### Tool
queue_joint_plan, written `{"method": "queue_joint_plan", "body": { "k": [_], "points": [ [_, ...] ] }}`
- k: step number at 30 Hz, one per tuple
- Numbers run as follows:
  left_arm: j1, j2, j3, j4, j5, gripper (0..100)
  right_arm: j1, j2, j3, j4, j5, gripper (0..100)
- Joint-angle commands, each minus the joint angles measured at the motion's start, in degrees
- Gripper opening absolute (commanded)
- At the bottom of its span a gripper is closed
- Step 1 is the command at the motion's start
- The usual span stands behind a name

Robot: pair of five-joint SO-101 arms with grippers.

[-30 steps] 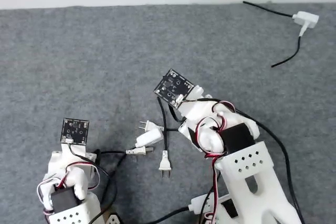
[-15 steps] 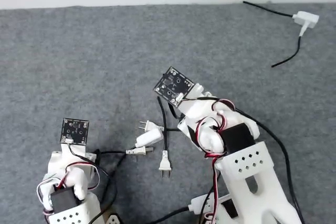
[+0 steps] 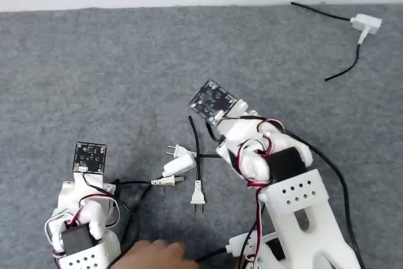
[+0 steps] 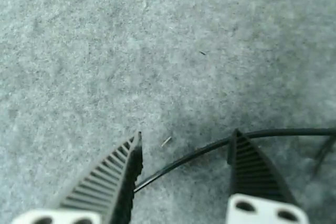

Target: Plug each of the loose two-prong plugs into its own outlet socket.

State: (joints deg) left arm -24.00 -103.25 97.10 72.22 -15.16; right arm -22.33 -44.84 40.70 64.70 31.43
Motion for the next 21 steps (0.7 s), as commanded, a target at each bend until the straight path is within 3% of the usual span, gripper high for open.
{"method": "queue_joint_plan", "body": {
  "k": [1, 21],
  "points": [
    [-0.1, -0.4, -0.7, 0.3, -0.3, 25, 3.2, -0.4, -0.6, -0.7, 0.2, 0.9],
    [-0.1, -0.4, -0.7, 0.3, -0.3, 25, 4.4, -0.3, -0.6, -1.1, -1.8, 0.9]
  ]
}}
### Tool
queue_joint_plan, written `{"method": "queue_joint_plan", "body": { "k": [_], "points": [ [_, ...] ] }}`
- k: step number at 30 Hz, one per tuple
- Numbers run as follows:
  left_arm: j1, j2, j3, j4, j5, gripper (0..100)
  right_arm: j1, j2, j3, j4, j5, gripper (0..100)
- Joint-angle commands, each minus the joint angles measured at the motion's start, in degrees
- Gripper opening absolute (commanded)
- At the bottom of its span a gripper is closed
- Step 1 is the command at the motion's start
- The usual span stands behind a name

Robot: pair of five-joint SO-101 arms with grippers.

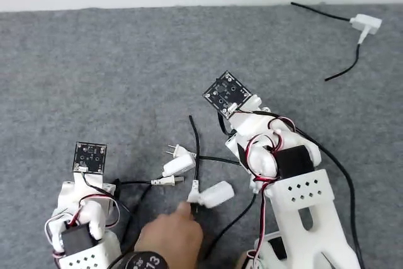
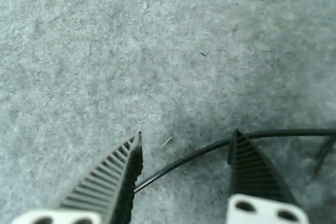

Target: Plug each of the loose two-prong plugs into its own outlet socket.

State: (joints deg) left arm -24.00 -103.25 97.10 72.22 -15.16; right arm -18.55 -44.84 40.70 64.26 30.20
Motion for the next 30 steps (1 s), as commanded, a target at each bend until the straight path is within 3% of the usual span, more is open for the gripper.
{"method": "queue_joint_plan", "body": {
  "k": [1, 30],
  "points": [
    [-0.1, -0.4, -0.7, 0.3, -0.3, 25, 0.6, -0.3, -0.6, -0.7, -0.6, 0.9],
    [-0.1, -0.4, -0.7, 0.3, -0.3, 25, 0.5, 0.0, 6.2, -0.6, -0.4, 0.9]
  ]
}}
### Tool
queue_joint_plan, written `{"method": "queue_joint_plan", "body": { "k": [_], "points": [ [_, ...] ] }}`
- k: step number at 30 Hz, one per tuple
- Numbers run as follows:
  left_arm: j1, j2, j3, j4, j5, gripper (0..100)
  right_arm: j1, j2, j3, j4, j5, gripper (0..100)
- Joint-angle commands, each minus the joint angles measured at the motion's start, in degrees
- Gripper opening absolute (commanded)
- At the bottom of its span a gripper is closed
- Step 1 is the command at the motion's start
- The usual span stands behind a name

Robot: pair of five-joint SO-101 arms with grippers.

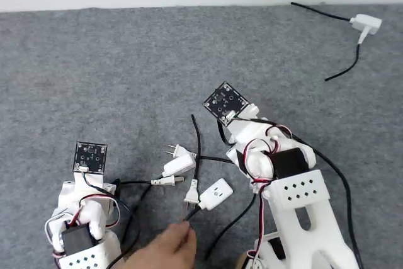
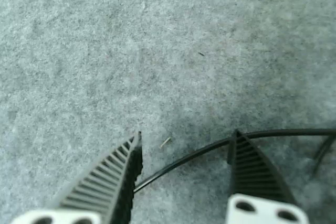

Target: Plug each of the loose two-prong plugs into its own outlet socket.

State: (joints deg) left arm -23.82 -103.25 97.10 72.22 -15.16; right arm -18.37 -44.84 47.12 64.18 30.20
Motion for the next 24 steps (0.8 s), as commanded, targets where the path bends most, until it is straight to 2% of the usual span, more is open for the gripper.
{"method": "queue_joint_plan", "body": {
  "k": [1, 5, 12, 20, 24],
  "points": [
    [-0.3, -0.4, -0.7, 0.3, -0.3, 25, 0.3, 0.1, 0.2, -0.5, -0.4, 0.9],
    [-0.3, -0.4, -0.7, 0.3, -0.3, 25, 0.3, 0.2, 2.2, -0.5, 2.9, 0.9],
    [-0.3, -0.4, -0.7, 0.3, -0.3, 25, -0.7, 0.2, 3.7, 2.0, 3.0, 0.9],
    [0.0, -0.4, -0.7, 0.3, -0.3, 25, -14.5, 0.1, 3.9, 5.5, -3.5, 0.9],
    [0.0, -0.4, -0.7, 0.3, -0.3, 25, -16.3, 0.2, 4.0, 5.8, -6.4, 0.9]
  ]
}}
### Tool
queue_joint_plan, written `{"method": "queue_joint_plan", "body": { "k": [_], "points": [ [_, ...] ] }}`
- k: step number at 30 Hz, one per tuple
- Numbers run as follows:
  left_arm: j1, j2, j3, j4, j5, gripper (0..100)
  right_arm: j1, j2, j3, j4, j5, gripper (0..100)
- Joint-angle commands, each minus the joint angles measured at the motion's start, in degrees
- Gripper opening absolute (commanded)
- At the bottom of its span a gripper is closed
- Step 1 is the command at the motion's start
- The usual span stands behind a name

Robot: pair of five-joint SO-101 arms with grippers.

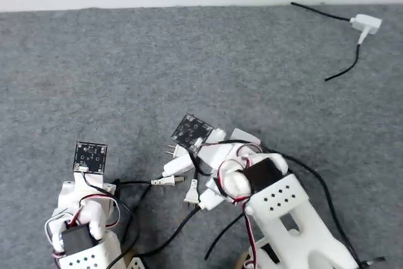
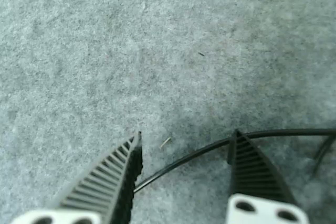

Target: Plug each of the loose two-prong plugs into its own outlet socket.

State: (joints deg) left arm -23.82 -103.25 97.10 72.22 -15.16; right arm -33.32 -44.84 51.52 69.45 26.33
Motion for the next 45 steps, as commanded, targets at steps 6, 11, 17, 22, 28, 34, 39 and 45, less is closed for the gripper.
{"method": "queue_joint_plan", "body": {
  "k": [6, 11, 17, 22, 28, 34, 39, 45],
  "points": [
    [0.0, -0.4, -0.7, 0.2, -0.2, 25, -1.5, 0.2, -0.4, 5.5, -6.1, 0.8],
    [0.0, -0.4, -0.7, 0.2, -0.2, 25, -1.5, -0.2, -0.4, 7.8, -6.2, 0.9],
    [0.1, -0.4, -0.7, 0.2, -0.1, 25, -5.4, 0.1, 0.0, 8.9, -6.2, 0.9],
    [0.0, -0.4, -0.7, 0.1, -0.1, 25, -8.4, 0.2, -0.1, 7.7, -8.7, 0.9],
    [-0.3, -0.4, -0.7, -1.8, -0.3, 25, -8.3, 0.1, 1.2, 4.7, -9.0, 0.9],
    [-0.3, -0.4, -0.7, -3.3, -0.4, 25, -8.2, -0.4, 3.2, 3.0, -8.9, 0.9],
    [-0.4, -0.4, -0.7, -3.5, -0.4, 25, -8.1, -0.4, 3.3, 2.0, -8.5, 0.9],
    [-2.6, -0.3, -0.7, -3.5, -0.4, 25, -3.4, 0.0, 3.3, 0.2, -6.8, 0.9]
  ]
}}
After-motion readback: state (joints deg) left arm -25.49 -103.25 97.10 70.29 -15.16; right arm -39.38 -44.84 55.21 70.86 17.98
